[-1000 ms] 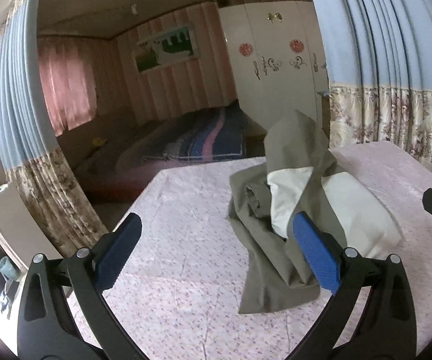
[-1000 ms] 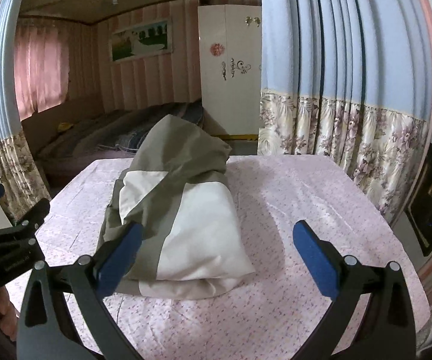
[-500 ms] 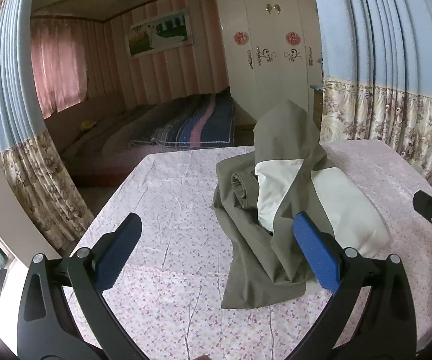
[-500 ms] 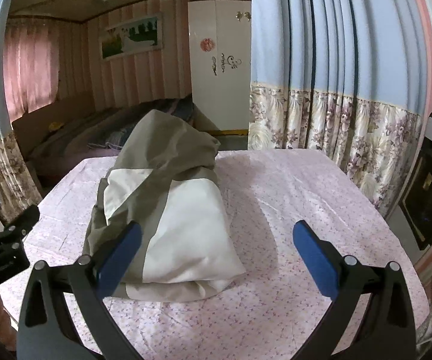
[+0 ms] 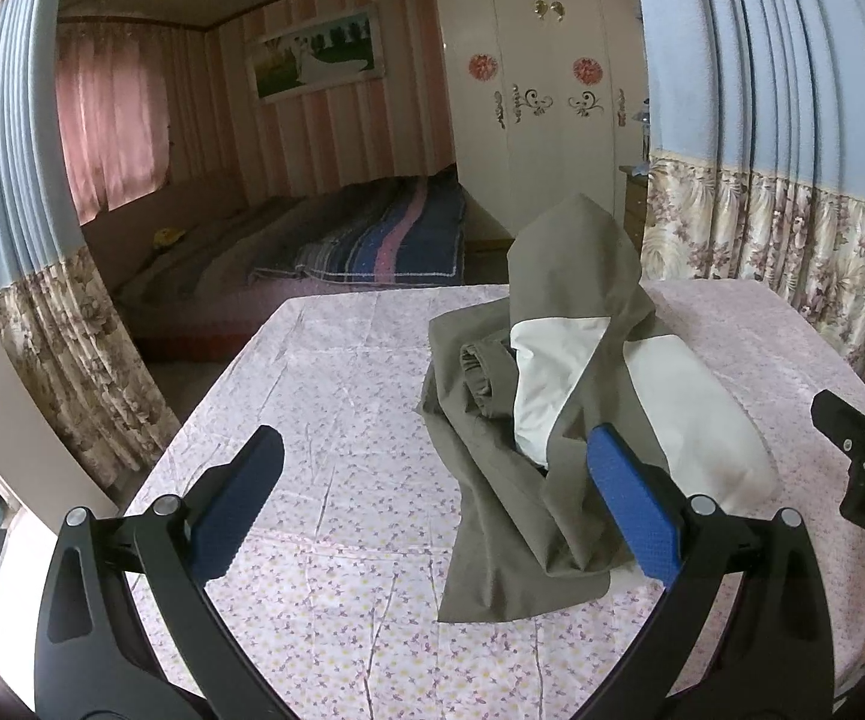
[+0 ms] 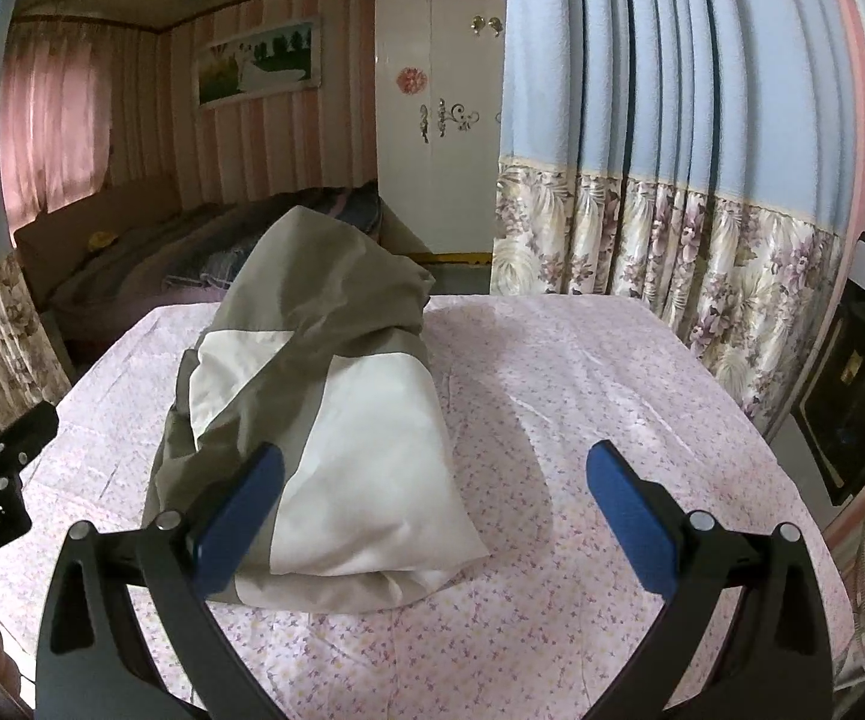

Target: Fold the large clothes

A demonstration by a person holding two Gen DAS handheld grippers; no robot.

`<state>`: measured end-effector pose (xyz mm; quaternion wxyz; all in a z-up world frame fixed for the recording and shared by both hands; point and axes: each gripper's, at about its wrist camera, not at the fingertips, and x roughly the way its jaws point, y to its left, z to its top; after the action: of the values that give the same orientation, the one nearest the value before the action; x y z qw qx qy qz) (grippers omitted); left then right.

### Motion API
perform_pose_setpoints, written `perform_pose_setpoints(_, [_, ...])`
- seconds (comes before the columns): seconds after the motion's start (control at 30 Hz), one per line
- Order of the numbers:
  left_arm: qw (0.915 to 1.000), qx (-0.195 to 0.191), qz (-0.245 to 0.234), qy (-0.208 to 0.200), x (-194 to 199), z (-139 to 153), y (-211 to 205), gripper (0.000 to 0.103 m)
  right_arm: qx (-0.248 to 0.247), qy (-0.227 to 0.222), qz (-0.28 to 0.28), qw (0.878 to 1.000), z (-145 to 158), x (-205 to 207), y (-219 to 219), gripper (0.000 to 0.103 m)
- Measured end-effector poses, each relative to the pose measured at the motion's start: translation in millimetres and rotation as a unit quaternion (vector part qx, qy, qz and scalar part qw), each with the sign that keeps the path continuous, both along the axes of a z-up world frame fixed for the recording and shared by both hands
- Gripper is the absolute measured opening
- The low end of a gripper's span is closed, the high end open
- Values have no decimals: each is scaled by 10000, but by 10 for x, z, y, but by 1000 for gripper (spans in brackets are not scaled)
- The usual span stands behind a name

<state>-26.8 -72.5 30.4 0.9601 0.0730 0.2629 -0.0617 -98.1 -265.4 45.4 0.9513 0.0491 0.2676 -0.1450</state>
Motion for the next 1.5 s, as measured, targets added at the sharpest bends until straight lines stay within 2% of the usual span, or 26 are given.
perform_pose_setpoints(0.77, [9998,-95,60,141,58,-72,58,100,-63,134,19,9999,-69,59,37,101])
perform_pose_setpoints(1.5, [9996,-127,-74,244,87,-74,47,100,-124,181,74,9997,-109,101,30,101])
